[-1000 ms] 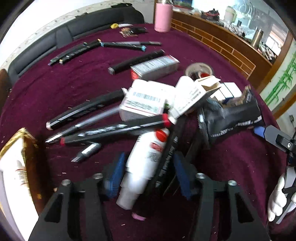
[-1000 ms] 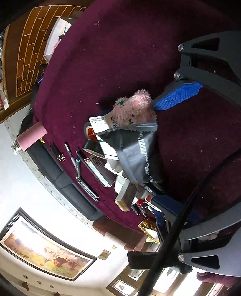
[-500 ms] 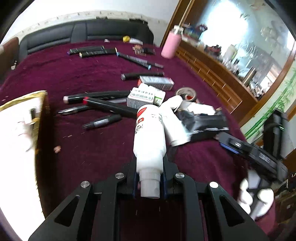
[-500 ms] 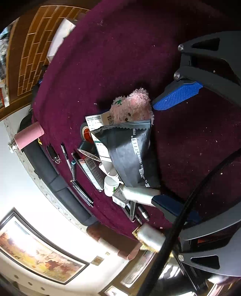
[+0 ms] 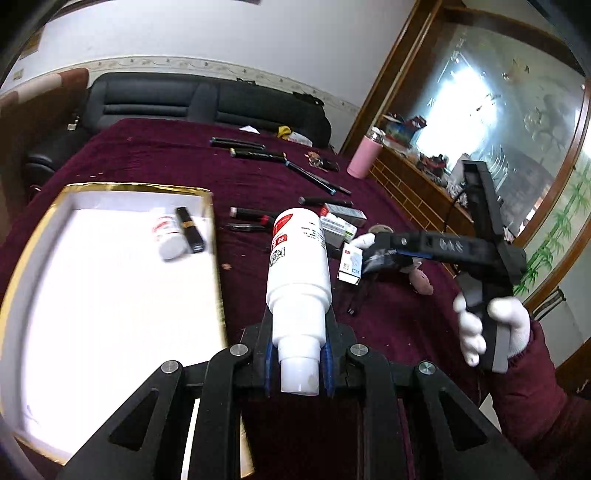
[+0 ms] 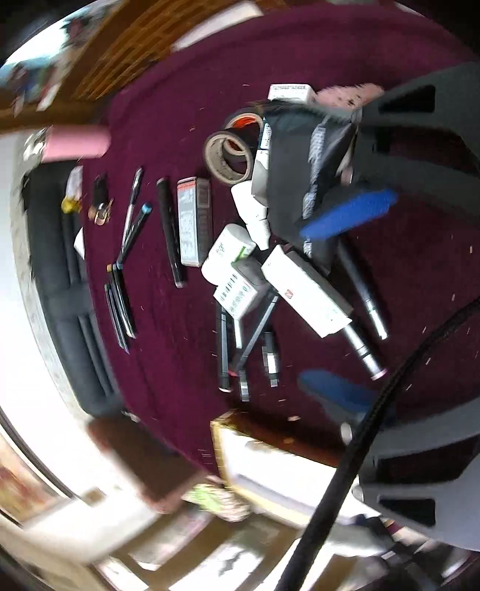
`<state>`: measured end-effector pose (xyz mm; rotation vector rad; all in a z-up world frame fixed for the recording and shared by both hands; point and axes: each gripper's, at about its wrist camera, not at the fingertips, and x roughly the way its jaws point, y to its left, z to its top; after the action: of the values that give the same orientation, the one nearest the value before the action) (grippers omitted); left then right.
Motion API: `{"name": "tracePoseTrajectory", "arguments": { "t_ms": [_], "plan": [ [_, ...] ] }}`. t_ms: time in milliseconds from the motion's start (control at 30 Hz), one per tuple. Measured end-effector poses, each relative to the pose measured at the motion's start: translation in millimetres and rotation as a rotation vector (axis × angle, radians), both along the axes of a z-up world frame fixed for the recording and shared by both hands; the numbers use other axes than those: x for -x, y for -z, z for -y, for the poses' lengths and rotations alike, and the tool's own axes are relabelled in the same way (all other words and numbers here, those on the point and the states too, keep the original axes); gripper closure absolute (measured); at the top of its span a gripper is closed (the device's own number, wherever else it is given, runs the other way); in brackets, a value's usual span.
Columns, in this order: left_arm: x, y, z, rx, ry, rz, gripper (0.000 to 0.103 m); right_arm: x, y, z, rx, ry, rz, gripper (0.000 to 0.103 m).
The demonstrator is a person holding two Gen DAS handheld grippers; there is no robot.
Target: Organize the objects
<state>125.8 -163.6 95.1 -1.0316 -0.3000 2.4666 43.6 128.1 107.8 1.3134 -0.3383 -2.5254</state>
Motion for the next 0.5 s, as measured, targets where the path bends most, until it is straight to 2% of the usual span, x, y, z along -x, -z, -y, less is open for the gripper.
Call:
{"name": "tracePoseTrajectory", "arguments": {
  "t_ms": [33,100,200,267,367,433,500],
  "plan": [
    [-2,0,5,-0.001,-0.004,-0.008,0.087,-3,-7,-5,0.013,0.048,-0.024,0.032],
    [-3,2,15,-0.004,-0.007,-0.019,0.087,-6,-17,-4,0.002,0.069,-0.048,0.032],
    [2,8,26,-0.026,0.000,-0.023,0.087,6,-11,11,-0.013,0.035,0.030,0.032],
    [6,11,30,-0.049,0.002,-0.026,0.087,19,2,22,-0.052,0.057,0.100,0.032],
    [9,17,37,-0.080,0.007,-0.024,0.087,35,21,28,-0.123,0.127,0.183,0.042],
    [10,21,45,-0.096,0.005,-0.021,0.087,39,29,32,-0.145,0.142,0.199,0.053],
    [10,23,52,-0.109,0.002,-0.018,0.087,42,38,37,-0.160,0.156,0.223,0.056]
  ]
}}
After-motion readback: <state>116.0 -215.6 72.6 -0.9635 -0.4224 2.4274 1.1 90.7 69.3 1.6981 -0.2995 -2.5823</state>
